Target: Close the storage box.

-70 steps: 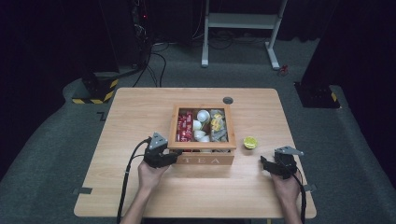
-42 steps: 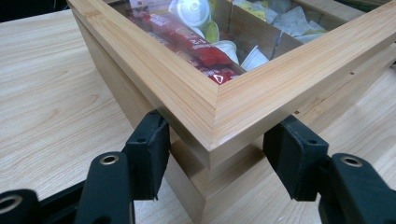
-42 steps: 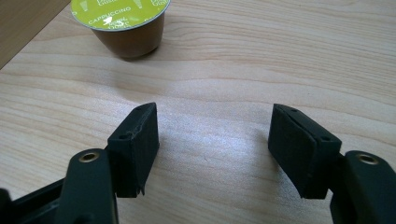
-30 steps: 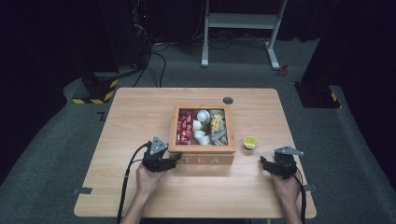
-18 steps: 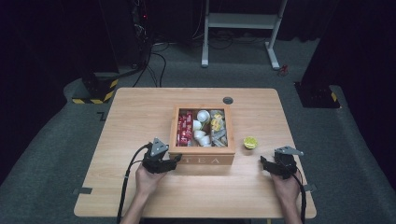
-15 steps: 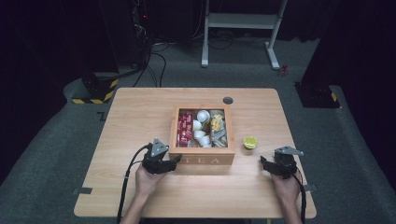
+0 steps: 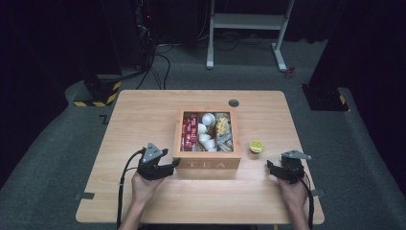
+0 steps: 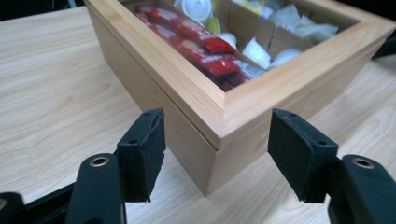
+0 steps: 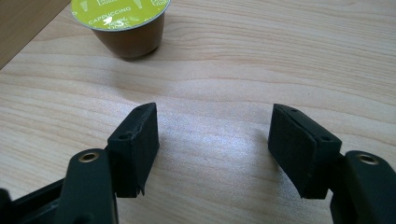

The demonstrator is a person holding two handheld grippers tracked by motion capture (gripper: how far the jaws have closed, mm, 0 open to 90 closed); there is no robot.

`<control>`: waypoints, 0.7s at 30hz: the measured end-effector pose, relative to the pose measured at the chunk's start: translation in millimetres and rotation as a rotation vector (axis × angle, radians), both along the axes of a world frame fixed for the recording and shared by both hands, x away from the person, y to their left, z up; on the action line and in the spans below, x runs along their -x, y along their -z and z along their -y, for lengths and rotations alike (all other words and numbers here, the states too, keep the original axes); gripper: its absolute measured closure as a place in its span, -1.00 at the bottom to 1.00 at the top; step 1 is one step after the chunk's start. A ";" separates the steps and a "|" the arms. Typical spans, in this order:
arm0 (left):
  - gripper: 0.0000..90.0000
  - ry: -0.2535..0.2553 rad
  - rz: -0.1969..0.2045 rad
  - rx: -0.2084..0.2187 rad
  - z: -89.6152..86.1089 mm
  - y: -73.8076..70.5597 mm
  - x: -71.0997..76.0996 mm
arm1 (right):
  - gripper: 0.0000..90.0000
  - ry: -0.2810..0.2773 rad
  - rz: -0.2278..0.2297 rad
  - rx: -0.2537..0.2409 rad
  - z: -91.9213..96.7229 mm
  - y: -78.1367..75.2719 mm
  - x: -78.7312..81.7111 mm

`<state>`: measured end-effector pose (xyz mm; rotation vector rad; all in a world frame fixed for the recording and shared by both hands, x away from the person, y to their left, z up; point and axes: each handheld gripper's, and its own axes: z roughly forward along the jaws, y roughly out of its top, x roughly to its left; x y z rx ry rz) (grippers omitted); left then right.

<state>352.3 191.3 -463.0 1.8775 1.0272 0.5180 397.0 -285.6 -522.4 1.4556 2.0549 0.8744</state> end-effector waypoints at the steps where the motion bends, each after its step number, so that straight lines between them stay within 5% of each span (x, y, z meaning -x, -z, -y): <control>1: -0.18 -0.004 0.005 0.005 -2.7 -1.1 0.1 | -0.26 0.000 0.000 0.000 0.0 0.0 0.0; 11: -0.17 -0.081 0.014 0.068 -30.2 -4.0 1.4 | -0.26 0.000 0.000 0.000 0.0 0.0 0.0; 21: -0.16 -0.131 -0.014 0.085 -50.6 3.0 1.2 | -0.26 0.000 0.000 0.000 0.0 0.0 0.0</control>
